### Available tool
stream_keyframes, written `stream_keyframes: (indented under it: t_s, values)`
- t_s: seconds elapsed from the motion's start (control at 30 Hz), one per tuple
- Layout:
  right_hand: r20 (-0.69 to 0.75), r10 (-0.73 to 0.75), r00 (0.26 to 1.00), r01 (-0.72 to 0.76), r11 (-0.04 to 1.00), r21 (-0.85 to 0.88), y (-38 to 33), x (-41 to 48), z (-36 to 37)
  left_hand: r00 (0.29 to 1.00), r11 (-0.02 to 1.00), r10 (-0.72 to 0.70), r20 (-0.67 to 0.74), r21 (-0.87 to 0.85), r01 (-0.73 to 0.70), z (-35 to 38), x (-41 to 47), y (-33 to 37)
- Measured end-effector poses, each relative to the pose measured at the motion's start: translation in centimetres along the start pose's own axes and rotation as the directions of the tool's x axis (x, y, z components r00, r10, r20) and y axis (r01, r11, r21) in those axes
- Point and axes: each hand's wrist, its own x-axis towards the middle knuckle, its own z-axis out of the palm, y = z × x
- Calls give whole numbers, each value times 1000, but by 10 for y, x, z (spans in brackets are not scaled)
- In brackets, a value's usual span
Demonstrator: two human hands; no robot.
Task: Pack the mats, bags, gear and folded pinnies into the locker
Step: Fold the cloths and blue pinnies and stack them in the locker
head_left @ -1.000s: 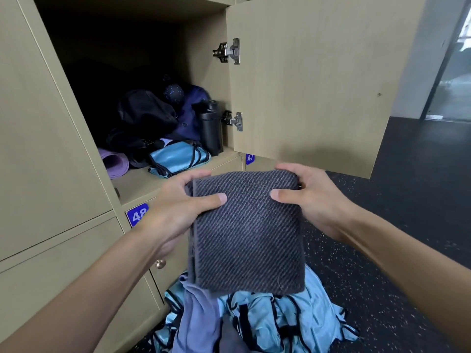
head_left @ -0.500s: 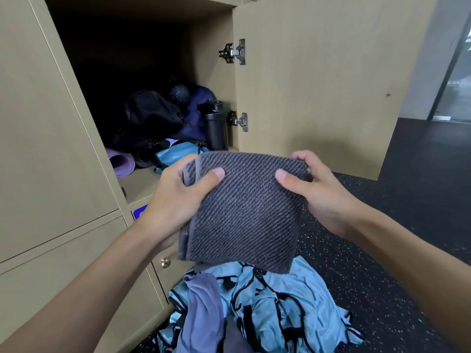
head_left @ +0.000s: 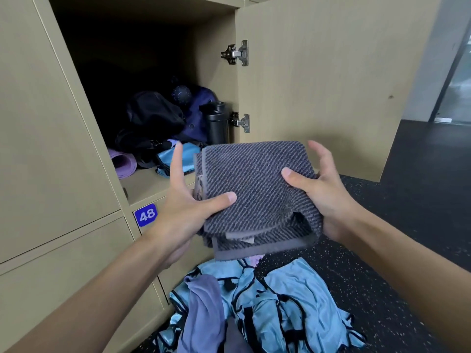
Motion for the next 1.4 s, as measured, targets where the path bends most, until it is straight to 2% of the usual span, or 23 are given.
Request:
stream_keyframes:
  t_s: [0.07,0.17,0.33,0.4,0.5,0.67,0.77,0.83,0.9,0.97,1.07,1.13,1.3,1.33,1.4]
  values:
    - [50,18,999,-16,999,-50,-3,0,-4,999,999,34,26,20,-35,-1,-1,1]
    - [223,47,974,39,930,-365,-5,-2,-12,999,998,32,10,46,-32,0,-3,5]
    - [383,201,901,7,879,-476,-8,-3,-18,1000,998,-23,5,56,23,-9,-1,11]
    - [395,219,892,38,835,-549,-9,-2,-18,996,995,-49,81,87,42,-13,-3,14]
    - [355,199,913,86,757,-647,-10,0,-18,984,967,-77,160,253,34,-16,-6,13]
    - [324,169,931,148,636,-757,-6,4,-15,996,852,41,85,518,-79,-21,0,11]
    - [324,149,934,164,628,-761,-5,12,-12,986,740,155,64,653,-159,-35,12,7]
    - [311,135,941,137,687,-713,-2,22,-9,986,699,163,38,700,-143,-45,21,4]
    - [282,142,949,46,821,-569,7,36,-2,992,774,122,-22,629,-81,-51,30,0]
    - [223,116,968,-12,907,-420,19,56,11,980,862,121,-160,507,-23,-55,42,-3]
    - [174,87,981,-26,946,-324,39,92,40,925,934,141,-353,358,-6,-65,63,-4]
    - [150,46,988,4,949,-315,52,117,66,894,920,210,-397,390,-43,-78,79,-8]
    - [182,48,982,-4,973,-233,72,183,124,809,696,439,-392,717,-30,-104,113,-8]
    - [197,66,978,-22,975,-220,75,195,133,786,617,504,-358,786,-37,-107,118,-7]
    - [226,97,969,-44,973,-225,81,218,150,737,395,626,-257,919,-15,-110,129,-10]
